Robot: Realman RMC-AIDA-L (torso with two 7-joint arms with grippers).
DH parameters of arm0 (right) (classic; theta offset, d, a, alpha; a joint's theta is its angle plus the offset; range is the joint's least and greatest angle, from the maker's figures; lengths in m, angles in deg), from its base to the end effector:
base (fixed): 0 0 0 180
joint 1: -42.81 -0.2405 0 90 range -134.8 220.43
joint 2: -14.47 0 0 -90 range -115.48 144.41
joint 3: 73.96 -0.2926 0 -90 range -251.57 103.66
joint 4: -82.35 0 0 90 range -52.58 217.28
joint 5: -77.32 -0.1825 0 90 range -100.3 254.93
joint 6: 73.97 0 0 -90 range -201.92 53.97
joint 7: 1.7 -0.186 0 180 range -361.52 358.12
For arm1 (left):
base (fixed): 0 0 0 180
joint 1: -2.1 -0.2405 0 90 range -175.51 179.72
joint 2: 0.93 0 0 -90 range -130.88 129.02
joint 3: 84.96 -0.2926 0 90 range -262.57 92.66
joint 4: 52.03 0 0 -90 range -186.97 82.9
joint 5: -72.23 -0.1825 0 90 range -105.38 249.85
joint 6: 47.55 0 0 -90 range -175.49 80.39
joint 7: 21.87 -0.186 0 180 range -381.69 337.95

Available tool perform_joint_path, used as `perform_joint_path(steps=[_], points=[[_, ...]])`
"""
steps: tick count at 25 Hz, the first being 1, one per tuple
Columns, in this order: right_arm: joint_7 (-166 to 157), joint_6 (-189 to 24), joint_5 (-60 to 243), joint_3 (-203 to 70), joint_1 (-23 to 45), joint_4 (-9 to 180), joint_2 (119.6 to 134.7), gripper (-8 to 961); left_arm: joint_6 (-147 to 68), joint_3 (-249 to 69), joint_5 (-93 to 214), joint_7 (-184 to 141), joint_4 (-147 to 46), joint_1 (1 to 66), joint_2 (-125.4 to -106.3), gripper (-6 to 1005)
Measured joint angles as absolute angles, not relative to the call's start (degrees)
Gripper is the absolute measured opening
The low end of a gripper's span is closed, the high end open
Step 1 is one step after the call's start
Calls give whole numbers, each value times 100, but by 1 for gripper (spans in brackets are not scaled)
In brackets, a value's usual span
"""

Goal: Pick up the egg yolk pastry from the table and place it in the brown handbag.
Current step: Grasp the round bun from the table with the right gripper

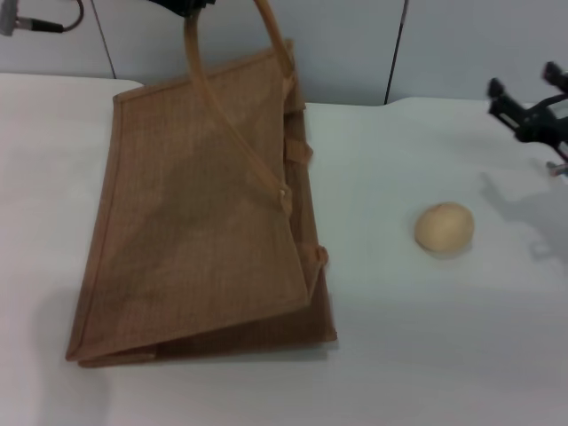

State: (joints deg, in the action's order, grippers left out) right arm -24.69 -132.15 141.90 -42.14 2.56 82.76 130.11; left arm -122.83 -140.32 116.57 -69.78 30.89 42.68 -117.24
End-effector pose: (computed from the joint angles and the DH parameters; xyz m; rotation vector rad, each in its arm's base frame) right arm 0.2866 0.4498 -0.0217 -1.8780 0.4844 0.6525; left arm -0.1512 0.4534 0.0570 -2.3391 -0.5534 -0.2258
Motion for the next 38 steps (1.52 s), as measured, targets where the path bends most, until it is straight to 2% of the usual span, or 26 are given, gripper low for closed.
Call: perform_joint_path(steps=[9,18,38], points=[[-4717,-13449,16521,-4215,544,9438,13012,864,-12581,-14033,11889,-6935,3737,4165,-11718,113],[-6254,-13473,18147,-4214,488,10014,13014,871,-12735,-13981,11863,-6882,4150,4097,-11703,113],[-7921,-14218,20030,-4214,473,10646,13017,876,-12850,-13971,11811,-6871,4416,4097,-11686,114]])
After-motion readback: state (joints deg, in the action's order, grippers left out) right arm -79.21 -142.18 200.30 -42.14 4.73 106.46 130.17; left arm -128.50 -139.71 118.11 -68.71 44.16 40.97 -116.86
